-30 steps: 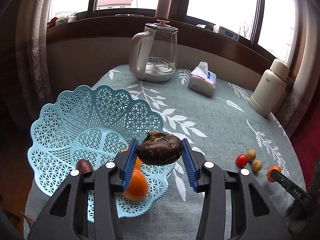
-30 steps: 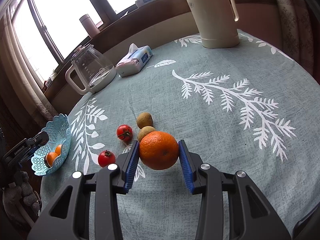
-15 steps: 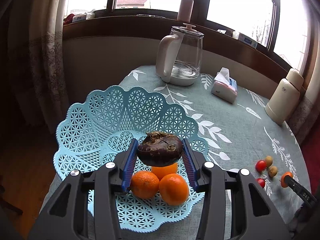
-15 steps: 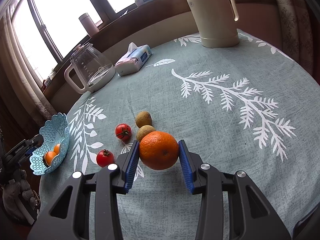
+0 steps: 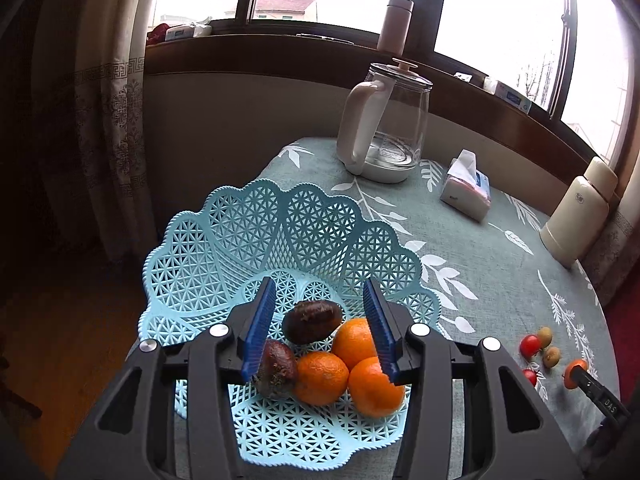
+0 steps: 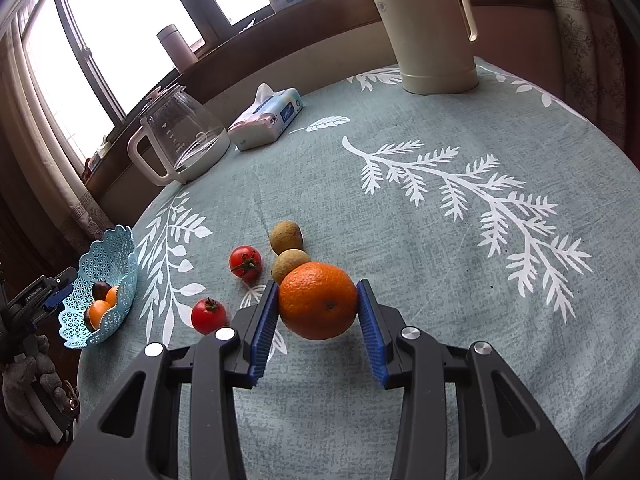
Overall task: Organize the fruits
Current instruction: 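Carry the dark brown fruit into the blue basket and open the left tool while right holds the orange, then carry the orange into the blue basket and open the right tool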
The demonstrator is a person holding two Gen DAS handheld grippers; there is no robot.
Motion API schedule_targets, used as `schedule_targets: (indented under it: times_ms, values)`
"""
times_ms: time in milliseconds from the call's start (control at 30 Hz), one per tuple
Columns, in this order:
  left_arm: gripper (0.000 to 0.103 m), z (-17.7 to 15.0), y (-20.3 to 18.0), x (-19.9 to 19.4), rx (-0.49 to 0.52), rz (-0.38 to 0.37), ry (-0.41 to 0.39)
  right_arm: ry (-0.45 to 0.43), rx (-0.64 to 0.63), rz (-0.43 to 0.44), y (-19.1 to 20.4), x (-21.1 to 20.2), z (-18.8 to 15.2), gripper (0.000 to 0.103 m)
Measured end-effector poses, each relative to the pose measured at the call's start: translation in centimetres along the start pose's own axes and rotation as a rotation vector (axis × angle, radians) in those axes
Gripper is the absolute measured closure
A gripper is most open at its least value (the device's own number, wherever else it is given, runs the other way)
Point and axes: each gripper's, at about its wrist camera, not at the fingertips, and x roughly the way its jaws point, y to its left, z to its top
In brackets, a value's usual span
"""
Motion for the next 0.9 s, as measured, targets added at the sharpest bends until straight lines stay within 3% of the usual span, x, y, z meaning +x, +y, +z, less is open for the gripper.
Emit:
schedule_targets:
  times_ms: [200,267,400,567,900]
  values:
    - [0.053,-0.3,0.8,-0.6,-0.018,0.013,-0.006,0.0,-0.002,-0.001,0.0,0.1,-0.1,0.063]
    - [0.041,-0.6,1.1,-0.8,-0.022,0.021,-0.013,0.0,-0.003,-0.001,0.0,0.1,-0.1,0.063]
    - [0.04,-1.1,1.4,-1.0,-0.028,0.016,-0.004,0.0,-0.006,-0.005,0.1,0.2,-0.1,0.063]
    - [0.019,-1.6,1.6,-1.7,-0.022,0.044,-0.023,-0.002,-0.01,-0.015,0.2,0.3,-0.1,0.063]
    - [0.016,-2.6,2.0,-3.7,0.0,0.084,-0.069,-0.004,-0.035,-0.04,0.7,0.3,-0.2,0.063]
